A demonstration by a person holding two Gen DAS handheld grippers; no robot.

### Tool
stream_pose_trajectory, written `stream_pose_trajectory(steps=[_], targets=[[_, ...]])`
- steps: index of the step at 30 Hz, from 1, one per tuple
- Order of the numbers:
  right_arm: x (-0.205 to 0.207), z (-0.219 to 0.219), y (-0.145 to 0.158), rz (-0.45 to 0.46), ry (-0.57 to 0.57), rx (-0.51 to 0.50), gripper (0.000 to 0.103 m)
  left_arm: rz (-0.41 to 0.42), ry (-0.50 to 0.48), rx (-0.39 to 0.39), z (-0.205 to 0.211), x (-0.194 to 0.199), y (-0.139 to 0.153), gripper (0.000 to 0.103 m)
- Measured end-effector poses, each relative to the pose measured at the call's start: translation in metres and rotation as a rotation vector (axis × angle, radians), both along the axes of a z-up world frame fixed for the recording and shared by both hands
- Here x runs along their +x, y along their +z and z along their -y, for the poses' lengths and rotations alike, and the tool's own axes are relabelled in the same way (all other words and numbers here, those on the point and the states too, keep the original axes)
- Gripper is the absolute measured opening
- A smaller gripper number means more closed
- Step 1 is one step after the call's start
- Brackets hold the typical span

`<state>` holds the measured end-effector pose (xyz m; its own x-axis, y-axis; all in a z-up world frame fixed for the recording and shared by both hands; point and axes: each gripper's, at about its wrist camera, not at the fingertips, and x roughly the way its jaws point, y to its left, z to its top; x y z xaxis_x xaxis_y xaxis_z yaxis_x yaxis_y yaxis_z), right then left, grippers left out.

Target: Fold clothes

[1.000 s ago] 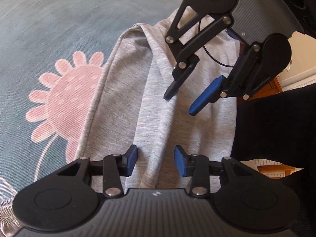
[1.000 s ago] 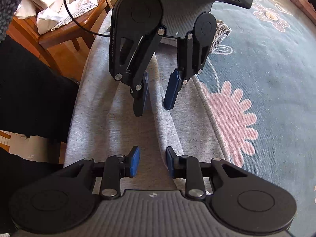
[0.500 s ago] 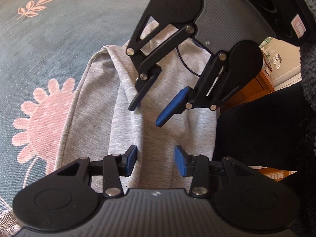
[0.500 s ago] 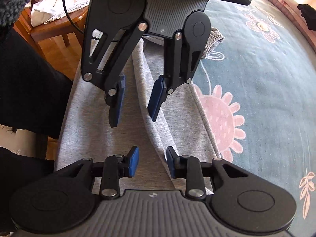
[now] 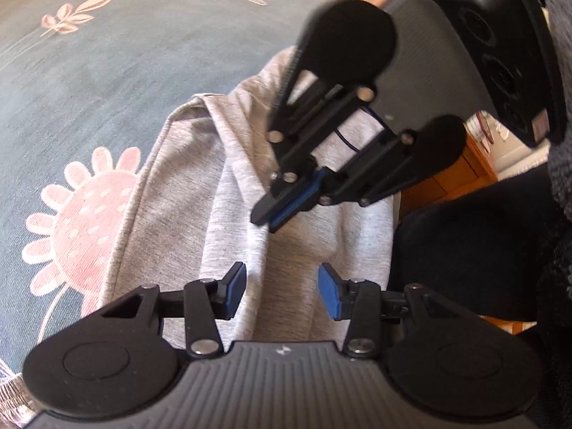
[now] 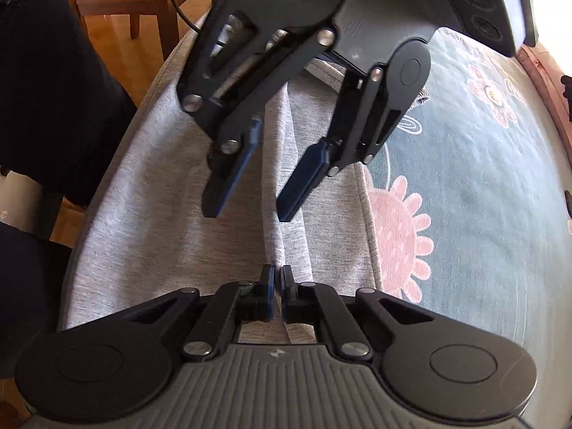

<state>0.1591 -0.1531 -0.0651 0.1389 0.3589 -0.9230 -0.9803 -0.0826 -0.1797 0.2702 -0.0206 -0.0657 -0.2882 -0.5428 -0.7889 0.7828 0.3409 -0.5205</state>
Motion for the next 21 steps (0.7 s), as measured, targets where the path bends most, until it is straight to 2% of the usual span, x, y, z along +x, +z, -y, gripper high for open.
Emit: stream_pose_trajectory(steps=[2,4,7,9,13,18,21], targets=[[-0.003,0.001,0.000,0.028,0.013,-0.001,0.004,-0.109,0.070,-0.022,-0.004,0.024,-0.013,0.046],[-0.006,0.002,-0.001,0.057,0.029,-0.002,0.005,-0.174,0.099,-0.025,-0.002,0.042,-0.025,0.046],[-0.012,0.005,-0.004,0.065,0.046,-0.024,0.005,-0.235,0.072,-0.055,0.009,0.057,-0.034,0.046],[-0.015,0.008,-0.007,0.063,0.035,-0.039,0.006,-0.282,0.085,-0.074,0.000,0.041,-0.037,0.046],[-0.010,0.010,-0.013,0.051,-0.054,-0.058,0.012,-0.324,0.074,-0.104,0.013,0.033,-0.034,0.046],[0.007,0.020,-0.005,0.003,-0.236,-0.032,0.016,-0.296,0.078,-0.060,0.042,0.029,-0.051,0.048],[0.010,0.026,-0.002,-0.004,-0.313,-0.021,0.019,-0.364,0.120,-0.067,0.036,0.036,-0.063,0.048]])
